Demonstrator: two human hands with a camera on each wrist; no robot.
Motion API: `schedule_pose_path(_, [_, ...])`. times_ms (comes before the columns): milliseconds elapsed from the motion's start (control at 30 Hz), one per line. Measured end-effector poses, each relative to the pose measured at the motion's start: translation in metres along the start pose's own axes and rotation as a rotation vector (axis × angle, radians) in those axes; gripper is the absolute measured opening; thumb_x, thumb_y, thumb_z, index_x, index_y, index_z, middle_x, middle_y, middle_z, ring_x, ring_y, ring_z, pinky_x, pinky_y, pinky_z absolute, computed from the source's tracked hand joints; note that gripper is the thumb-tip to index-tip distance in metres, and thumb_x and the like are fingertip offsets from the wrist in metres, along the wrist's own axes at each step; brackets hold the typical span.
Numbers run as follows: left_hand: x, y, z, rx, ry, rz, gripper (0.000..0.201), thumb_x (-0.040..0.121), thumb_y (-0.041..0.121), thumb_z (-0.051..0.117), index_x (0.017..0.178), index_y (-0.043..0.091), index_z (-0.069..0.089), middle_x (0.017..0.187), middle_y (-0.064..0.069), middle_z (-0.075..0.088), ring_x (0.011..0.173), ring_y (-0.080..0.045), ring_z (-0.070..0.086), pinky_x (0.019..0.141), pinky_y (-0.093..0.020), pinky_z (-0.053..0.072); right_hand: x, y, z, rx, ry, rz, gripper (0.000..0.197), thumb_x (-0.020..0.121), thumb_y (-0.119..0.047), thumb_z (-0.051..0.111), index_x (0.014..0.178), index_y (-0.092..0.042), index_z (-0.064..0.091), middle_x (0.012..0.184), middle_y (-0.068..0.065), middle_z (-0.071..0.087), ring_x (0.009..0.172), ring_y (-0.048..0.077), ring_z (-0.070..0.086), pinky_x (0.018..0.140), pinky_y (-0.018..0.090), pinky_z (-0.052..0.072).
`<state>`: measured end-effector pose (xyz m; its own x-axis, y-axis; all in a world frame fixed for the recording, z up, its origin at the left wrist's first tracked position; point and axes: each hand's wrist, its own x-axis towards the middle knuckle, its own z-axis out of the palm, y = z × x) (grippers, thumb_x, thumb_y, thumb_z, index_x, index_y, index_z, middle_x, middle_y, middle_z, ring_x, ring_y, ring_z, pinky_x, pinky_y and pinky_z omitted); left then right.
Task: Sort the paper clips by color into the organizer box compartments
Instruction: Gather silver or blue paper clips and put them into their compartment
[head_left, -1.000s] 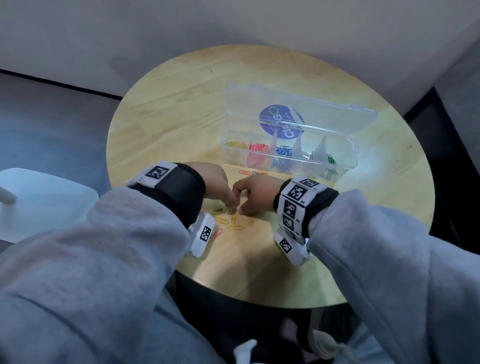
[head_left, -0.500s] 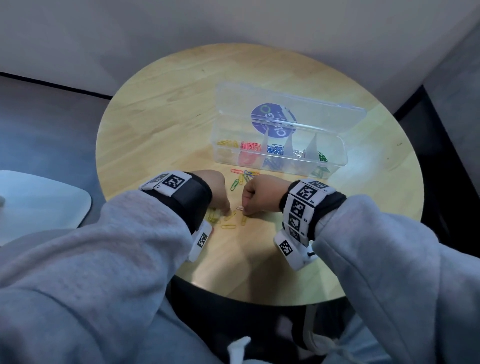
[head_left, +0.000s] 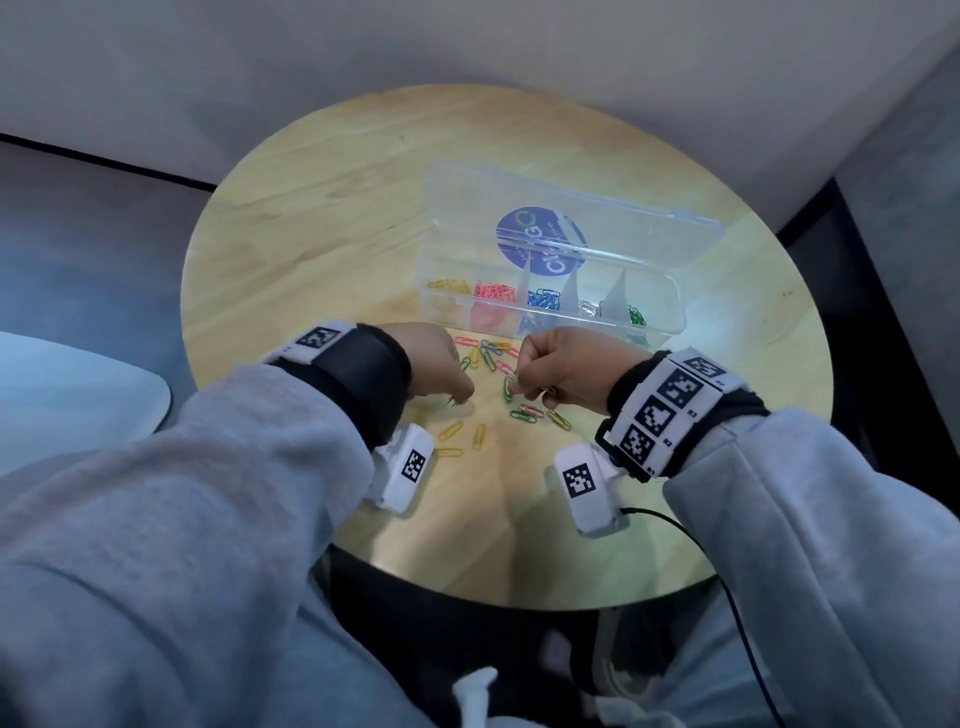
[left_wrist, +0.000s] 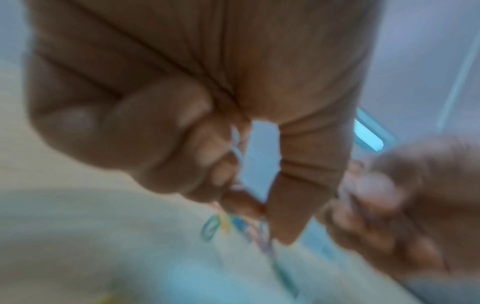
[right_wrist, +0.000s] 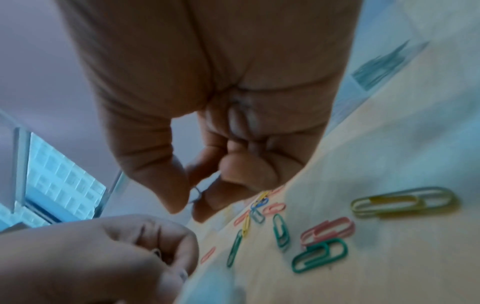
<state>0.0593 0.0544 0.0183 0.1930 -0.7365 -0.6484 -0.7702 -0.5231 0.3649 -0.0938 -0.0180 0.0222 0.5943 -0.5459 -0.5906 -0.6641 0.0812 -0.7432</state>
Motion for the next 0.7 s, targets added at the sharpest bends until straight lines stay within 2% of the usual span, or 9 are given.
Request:
schedule_pose_path(67, [-0.004,0.001,-0.008,-0.259,-0.065,0.033,0.013,0.083,0.016,0.059,0.073,0.011,0.053,0.063,-0.005,0.044,0.053,-0.019,0.036,0.054,-0.025,0.032,-0.003,0.002,-0.003,0.086,0.0,-0.005,0.033,0.082,0.013,0.055,0.062,-0.011,0.045,0.059,0.003,0.058,0.055,0.012,0.05,0.045,0.017,0.04])
schedule_pose_path(167, [-0.01,0.007,-0.016,-0.574,-0.065,0.056,0.019,0.088,0.003,0.044,0.071,0.009,0.046,0.067,-0.006,0.047,0.053,-0.016,0.042,0.051,-0.021,0.034,-0.009,0.003,-0.008,0.236,0.017,-0.02,0.03,0.084,0.015,0.049,0.067,-0.01,0.047,0.067,0.009,0.059,0.05,0.01,0.051,0.042,0.015,0.039])
schedule_pose_path(233, [-0.012,0.012,-0.018,-0.748,-0.049,0.078,0.02,0.089,0.001,0.039,0.072,0.008,0.045,0.07,-0.008,0.052,0.053,-0.015,0.047,0.045,-0.016,0.039,-0.014,0.003,-0.013,0.351,0.014,-0.022,0.028,0.085,0.015,0.047,0.077,-0.011,0.054,0.065,0.008,0.057,0.044,0.008,0.051,0.041,0.014,0.038])
schedule_pose_path(300, [-0.014,0.016,-0.021,-0.907,-0.036,0.088,0.02,0.089,0.0,0.037,0.072,0.009,0.043,0.068,-0.009,0.053,0.044,-0.011,0.048,0.038,-0.013,0.039,-0.019,0.004,-0.021,0.449,0.021,-0.004,0.028,0.088,0.013,0.043,0.087,-0.009,0.061,0.062,0.006,0.053,0.044,0.009,0.049,0.04,0.014,0.039])
schedule_pose_path(400, [-0.014,0.026,-0.026,-1.044,-0.03,0.106,0.023,0.09,-0.002,0.035,0.071,0.01,0.042,0.065,-0.009,0.051,0.038,-0.008,0.045,0.036,-0.011,0.038,-0.026,0.007,-0.034,0.552,0.084,0.04,0.027,0.09,0.005,0.038,0.085,-0.005,0.062,0.062,0.003,0.044,0.046,0.009,0.046,0.042,0.014,0.039])
schedule_pose_path(500, [-0.012,0.039,-0.032,-1.192,-0.083,0.135,0.022,0.091,0.001,0.039,0.073,0.009,0.047,0.07,-0.008,0.053,0.039,-0.008,0.05,0.04,-0.012,0.044,-0.031,0.006,-0.047,0.716,0.129,0.066,0.025,0.092,-0.001,0.037,0.078,-0.004,0.057,0.061,0.004,0.043,0.041,0.01,0.049,0.04,0.014,0.042])
schedule_pose_path(567, [-0.009,0.049,-0.037,-1.287,-0.121,0.14,0.018,0.091,0.002,0.039,0.08,0.006,0.053,0.076,-0.01,0.057,0.047,-0.012,0.058,0.045,-0.016,0.051,-0.032,0.002,-0.057,0.834,0.13,0.058,0.024,0.094,-0.007,0.039,0.078,-0.003,0.056,0.06,0.006,0.048,0.043,0.013,0.054,0.041,0.015,0.047])
schedule_pose_path(633, [-0.004,0.06,-0.042,-1.345,-0.146,0.154,0.022,0.091,0.0,0.036,0.088,0.005,0.057,0.083,-0.013,0.059,0.063,-0.016,0.063,0.055,-0.022,0.059,-0.031,-0.003,-0.069,0.951,0.129,0.032,0.029,0.097,-0.017,0.038,0.083,0.001,0.056,0.067,0.012,0.056,0.056,0.019,0.059,0.049,0.021,0.054])
schedule_pose_path(700, [0.001,0.073,-0.045,-1.352,-0.178,0.173,0.026,0.091,0.002,0.032,0.093,0.003,0.059,0.089,-0.015,0.06,0.078,-0.02,0.062,0.074,-0.026,0.057,-0.028,-0.007,-0.082,1.012,0.158,0.011,0.034,0.098,-0.022,0.035,0.091,0.005,0.054,0.085,0.019,0.057,0.075,0.026,0.059,0.057,0.027,0.058])
